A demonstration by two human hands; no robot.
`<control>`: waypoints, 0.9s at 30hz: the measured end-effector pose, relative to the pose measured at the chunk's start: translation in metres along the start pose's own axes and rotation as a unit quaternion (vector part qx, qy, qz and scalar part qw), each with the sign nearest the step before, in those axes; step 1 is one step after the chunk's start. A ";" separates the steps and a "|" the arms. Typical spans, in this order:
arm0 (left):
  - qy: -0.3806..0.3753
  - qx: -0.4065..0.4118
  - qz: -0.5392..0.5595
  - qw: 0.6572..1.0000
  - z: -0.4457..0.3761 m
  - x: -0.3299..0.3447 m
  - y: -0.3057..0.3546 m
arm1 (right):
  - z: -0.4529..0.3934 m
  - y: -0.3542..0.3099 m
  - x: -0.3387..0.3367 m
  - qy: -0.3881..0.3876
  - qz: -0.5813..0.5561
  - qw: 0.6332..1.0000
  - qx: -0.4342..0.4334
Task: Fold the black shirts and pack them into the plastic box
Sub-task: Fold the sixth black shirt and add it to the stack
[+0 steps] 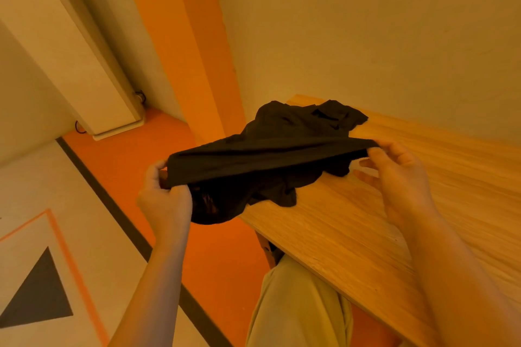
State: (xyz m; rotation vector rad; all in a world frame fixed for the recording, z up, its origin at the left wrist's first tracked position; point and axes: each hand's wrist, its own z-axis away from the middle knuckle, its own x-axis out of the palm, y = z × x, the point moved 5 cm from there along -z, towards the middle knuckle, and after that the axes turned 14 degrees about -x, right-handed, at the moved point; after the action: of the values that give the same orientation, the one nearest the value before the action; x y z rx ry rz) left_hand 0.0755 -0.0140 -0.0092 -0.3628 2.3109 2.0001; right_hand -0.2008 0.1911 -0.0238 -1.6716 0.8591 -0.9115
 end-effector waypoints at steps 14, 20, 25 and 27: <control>-0.325 -0.025 -0.117 0.938 0.028 0.017 0.017 | 0.002 0.001 0.003 -0.016 0.005 1.000 0.017; -0.387 0.077 -0.127 0.910 0.065 0.027 0.042 | 0.006 -0.008 0.012 -0.051 -0.015 0.998 -0.030; -0.354 0.134 -0.116 0.918 0.081 0.049 0.044 | 0.021 -0.018 0.028 -0.142 0.040 0.981 -0.124; -0.337 0.154 -0.126 0.920 0.083 0.059 0.044 | 0.028 -0.018 0.036 -0.175 0.063 0.971 -0.153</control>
State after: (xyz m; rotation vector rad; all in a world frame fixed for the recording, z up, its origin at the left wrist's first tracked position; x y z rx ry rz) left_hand 0.0002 0.0656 0.0090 0.0524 1.9505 1.3213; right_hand -0.1578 0.1757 -0.0066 -1.9429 0.8791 -0.3895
